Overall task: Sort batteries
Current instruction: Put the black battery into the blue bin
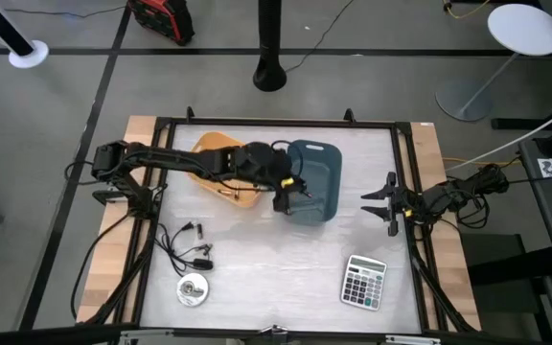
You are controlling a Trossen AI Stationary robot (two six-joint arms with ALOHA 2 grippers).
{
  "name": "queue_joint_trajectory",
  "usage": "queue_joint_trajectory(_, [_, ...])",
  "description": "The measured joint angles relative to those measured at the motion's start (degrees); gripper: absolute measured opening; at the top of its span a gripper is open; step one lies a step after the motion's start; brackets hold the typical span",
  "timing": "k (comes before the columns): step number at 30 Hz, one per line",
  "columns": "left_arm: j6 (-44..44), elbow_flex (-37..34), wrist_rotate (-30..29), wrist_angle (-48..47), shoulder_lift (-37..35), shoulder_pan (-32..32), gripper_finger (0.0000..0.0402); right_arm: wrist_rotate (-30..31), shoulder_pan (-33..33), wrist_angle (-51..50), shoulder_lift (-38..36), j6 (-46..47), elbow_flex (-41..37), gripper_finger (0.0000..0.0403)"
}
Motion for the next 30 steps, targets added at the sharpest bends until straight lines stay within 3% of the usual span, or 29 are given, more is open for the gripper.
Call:
queue_joint_trajectory(6, [6.28,0.0,-0.28,0.27,0.0,0.71,0.0106,-0.01,-0.01,0.03,0.0,0.0,0.0,0.0145])
queue_joint_trajectory(10, [5.55,0.0,-0.1,0.05,-0.02,0.67,0.0139,-0.01,-0.01,0.01,0.01,-0.01,0.0,0.0145])
queue_joint_trajectory(13, [4.12,-0.02,3.6,-4.53,-0.98,0.71,0.0151,-0.01,0.0,0.01,0.01,0.0,0.02,0.0145])
queue_joint_trajectory(18, [1.63,-0.02,9.51,-25.5,-3.27,-1.03,0.0154,0.0,0.01,0.01,0.02,0.0,0.0,0.0145])
queue_joint_trajectory(24, [-12.86,-0.56,9.65,-57.76,-3.67,-7.3,0.0155,-0.01,0.0,0.01,0.02,0.0,0.0,0.0145])
queue_joint_trajectory(27, [-20.34,-3.25,7.85,-66.51,-3.67,-11.18,0.0155,-0.01,0.0,-0.01,0.01,0.0,0.0,0.0145])
queue_joint_trajectory(30, [-28.68,-7.47,6.82,-68.82,-3.65,-14.44,0.0155,-0.01,-0.01,0.01,0.02,0.0,0.0,0.0145])
